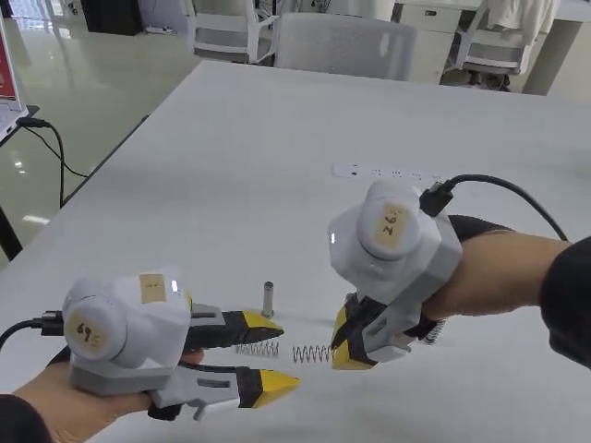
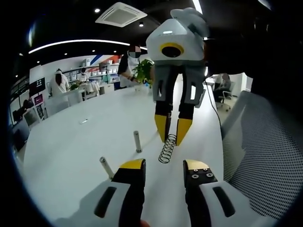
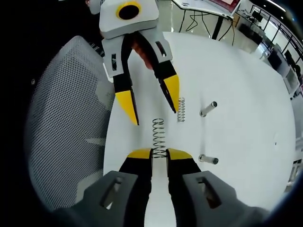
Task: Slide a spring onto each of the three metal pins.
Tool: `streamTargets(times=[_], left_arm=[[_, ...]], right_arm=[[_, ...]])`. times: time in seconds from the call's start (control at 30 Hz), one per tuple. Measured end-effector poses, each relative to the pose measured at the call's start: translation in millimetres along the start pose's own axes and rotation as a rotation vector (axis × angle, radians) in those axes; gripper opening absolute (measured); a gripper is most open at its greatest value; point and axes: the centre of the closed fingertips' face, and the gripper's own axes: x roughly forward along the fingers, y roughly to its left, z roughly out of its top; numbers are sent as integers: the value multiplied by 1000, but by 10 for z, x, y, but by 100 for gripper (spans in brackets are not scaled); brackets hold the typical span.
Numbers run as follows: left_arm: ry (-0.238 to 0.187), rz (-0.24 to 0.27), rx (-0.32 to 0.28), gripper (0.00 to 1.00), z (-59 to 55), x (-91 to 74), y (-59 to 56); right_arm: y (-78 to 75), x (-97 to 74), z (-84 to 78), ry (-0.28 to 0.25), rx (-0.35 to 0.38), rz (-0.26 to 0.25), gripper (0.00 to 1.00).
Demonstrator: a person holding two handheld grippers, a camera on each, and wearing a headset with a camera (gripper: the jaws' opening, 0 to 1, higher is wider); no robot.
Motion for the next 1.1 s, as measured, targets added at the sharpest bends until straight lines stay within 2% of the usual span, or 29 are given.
streamTargets(times=[0.5,0.8,1.1], left_arm=[[-4,-41,32,15,48,73,-109],[7,-45,47,10,30,78,-128],[19,-50,57,9,6,82,-138]], right_arm=[[58,-12,32,15,-29,11,13],[106,-21,40,23,-40,20,13],[128,-69,88,15,-45,17,13]])
